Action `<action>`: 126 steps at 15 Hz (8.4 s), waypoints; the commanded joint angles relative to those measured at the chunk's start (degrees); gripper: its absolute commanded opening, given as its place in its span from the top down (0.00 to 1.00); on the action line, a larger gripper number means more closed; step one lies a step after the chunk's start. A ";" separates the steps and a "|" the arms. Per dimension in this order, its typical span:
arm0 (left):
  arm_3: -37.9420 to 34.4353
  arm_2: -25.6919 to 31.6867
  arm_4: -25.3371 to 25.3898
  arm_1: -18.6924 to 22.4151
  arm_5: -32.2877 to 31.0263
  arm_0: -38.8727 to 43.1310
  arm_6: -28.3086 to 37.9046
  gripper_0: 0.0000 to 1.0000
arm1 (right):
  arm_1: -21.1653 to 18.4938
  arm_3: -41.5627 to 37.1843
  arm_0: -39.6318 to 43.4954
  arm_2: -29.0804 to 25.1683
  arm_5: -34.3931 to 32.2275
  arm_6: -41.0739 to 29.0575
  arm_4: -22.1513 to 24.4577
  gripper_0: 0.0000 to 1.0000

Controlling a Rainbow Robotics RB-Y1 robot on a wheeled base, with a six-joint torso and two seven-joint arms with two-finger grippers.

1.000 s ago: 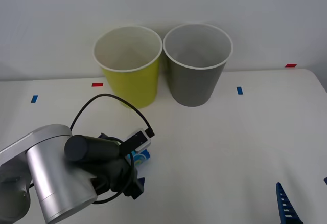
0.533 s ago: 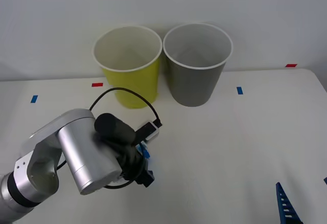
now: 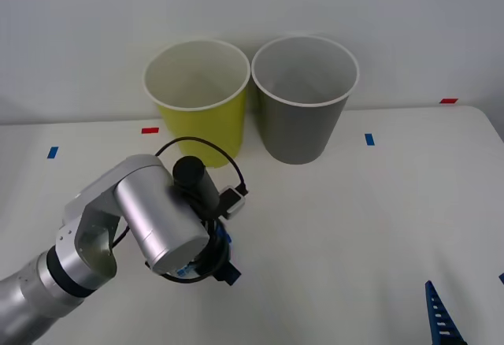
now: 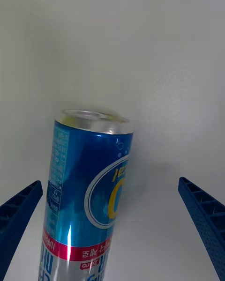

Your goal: Put cans in the gray bin and PET bottles in the light green bin.

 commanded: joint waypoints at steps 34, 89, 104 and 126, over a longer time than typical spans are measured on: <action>-2.99 4.25 -1.71 -1.84 -3.46 3.00 -3.38 1.00 | 0.00 0.00 0.00 0.00 0.00 0.00 0.00 0.00; 4.48 26.23 0.66 -16.43 -53.03 -17.48 -13.04 1.00 | 0.00 0.00 0.00 0.00 0.00 0.00 0.00 0.00; 22.32 17.61 -0.92 -16.70 -76.32 -18.79 -13.40 1.00 | 0.00 0.00 0.00 0.00 0.00 0.00 0.00 0.00; 29.00 13.75 -2.50 -16.96 -86.25 -18.97 -12.34 0.00 | 0.00 0.00 0.00 0.00 0.00 0.00 0.00 0.00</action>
